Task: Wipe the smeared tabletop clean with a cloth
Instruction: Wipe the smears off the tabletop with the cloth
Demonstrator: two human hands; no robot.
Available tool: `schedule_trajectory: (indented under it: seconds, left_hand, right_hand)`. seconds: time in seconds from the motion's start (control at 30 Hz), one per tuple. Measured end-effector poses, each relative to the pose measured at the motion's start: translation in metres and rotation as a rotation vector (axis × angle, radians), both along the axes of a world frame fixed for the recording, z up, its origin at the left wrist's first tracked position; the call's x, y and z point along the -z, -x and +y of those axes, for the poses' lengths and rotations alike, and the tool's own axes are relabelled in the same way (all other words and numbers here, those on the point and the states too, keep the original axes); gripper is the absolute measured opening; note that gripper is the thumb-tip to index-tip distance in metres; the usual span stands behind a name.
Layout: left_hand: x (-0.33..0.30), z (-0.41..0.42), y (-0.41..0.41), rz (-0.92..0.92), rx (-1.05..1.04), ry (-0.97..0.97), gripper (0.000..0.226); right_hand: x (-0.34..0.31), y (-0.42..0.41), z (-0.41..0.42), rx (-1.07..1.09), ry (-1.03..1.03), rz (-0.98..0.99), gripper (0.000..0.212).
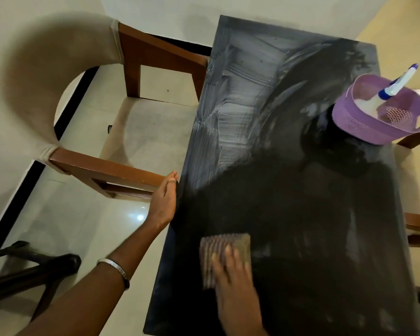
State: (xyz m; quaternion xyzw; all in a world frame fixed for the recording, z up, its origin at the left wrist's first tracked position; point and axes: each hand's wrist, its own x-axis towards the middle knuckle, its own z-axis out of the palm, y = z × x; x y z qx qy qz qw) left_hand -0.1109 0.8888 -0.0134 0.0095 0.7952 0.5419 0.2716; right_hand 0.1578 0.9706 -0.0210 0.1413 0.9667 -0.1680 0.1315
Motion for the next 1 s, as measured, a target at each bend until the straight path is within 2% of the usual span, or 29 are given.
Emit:
schedule_trajectory:
  seconds: [0.07, 0.17, 0.23, 0.33, 0.43, 0.5, 0.57, 0.67, 0.77, 0.8, 0.87, 0.93, 1.0]
  left_hand:
    - [0.000, 0.004, -0.001, 0.004, 0.012, 0.006, 0.044]
    - [-0.001, 0.010, -0.002, -0.005, 0.017, -0.005, 0.043]
    - [-0.001, 0.013, -0.003, -0.004, 0.020, -0.011, 0.043]
    - [-0.003, 0.015, -0.006, 0.024, 0.040, 0.001, 0.043]
    - [-0.004, 0.015, -0.009, 0.038, 0.031, -0.008, 0.043]
    - [-0.005, 0.014, -0.010, 0.033, 0.027, -0.015, 0.043]
    - [-0.004, 0.014, -0.012, 0.039, 0.031, -0.014, 0.043]
    - [-0.003, 0.013, -0.015, 0.053, 0.046, -0.014, 0.042]
    - [-0.002, 0.013, -0.014, 0.065, 0.069, -0.016, 0.042]
    - [-0.001, 0.016, -0.014, 0.067, 0.071, -0.017, 0.042]
    - [0.000, 0.018, -0.013, 0.075, 0.072, -0.020, 0.042]
    - [0.000, 0.023, -0.014, 0.084, 0.079, -0.014, 0.042]
    - [0.000, 0.028, -0.018, 0.103, 0.094, -0.005, 0.042]
  right_hand:
    - [-0.006, -0.027, -0.002, -0.089, 0.047, -0.074, 0.063]
    - [-0.004, -0.040, 0.075, -0.010, -0.128, -0.045, 0.059]
    - [-0.001, -0.051, 0.150, 0.309, -0.215, -0.010, 0.058]
    - [-0.005, -0.073, 0.246, 0.799, -0.117, -0.105, 0.059]
    - [-0.007, -0.058, 0.258, 1.006, -0.055, -0.135, 0.060]
    - [-0.003, -0.029, 0.210, 0.918, -0.139, -0.079, 0.060]
    - [0.001, -0.001, 0.130, 0.662, -0.164, -0.064, 0.063]
    - [0.011, 0.023, 0.012, 0.200, -0.071, -0.027, 0.068]
    - [0.014, 0.025, -0.018, -0.155, 0.002, -0.041, 0.073]
    - [0.016, 0.024, -0.001, -0.181, 0.006, -0.021, 0.071]
    - [0.020, 0.024, 0.054, -0.091, -0.050, 0.028, 0.065]
    - [0.018, 0.028, 0.136, 0.106, -0.141, 0.006, 0.061]
    - [0.013, 0.018, 0.217, 0.379, -0.142, -0.032, 0.059]
